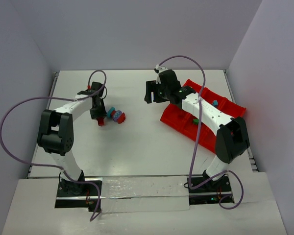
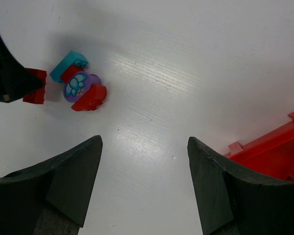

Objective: Sort the legos into containers by color

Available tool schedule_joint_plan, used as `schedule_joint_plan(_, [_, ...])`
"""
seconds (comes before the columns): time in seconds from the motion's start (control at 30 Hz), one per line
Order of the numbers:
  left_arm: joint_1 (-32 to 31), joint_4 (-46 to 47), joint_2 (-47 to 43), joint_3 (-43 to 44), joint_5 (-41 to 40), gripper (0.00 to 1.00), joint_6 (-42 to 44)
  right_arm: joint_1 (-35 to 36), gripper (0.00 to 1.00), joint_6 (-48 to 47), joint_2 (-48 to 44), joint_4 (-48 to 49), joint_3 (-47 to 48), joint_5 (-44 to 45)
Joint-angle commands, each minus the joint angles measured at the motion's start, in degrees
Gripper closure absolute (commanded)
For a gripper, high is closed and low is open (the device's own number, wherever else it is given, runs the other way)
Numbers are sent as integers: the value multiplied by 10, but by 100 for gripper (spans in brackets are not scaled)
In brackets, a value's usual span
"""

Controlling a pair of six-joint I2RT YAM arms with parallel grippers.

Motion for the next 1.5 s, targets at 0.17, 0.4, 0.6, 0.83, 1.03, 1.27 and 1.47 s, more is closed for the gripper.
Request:
schedule_joint_plan(0.17, [-104, -51, -47, 233, 98, 100, -1, -24, 22, 7, -121, 41, -47, 62])
schedule_joint_plan(0.4, [-216, -53, 99, 437, 191, 100, -25, -105, 21, 79, -304, 48, -162, 180])
schedule_joint_plan(0.6, [-269, -37, 211, 559, 247, 100, -43, -158, 21, 92, -433, 42, -228, 227])
schedule_joint_plan(0.83, [-293, 37, 282, 589, 318, 100, -88, -165, 22, 85, -473, 17, -228, 250])
schedule_joint_plan(1.03, [-301, 86, 314, 592, 326, 100, -115, -165, 21, 82, -475, 10, -226, 235])
schedule_joint_plan(1.27, [-303, 98, 371, 646, 319, 73, -132, -166, 21, 79, -479, 1, -227, 227])
schedule_joint_plan(1.47, [-303, 104, 364, 644, 313, 36, -128, -165, 21, 75, -485, -5, -228, 225])
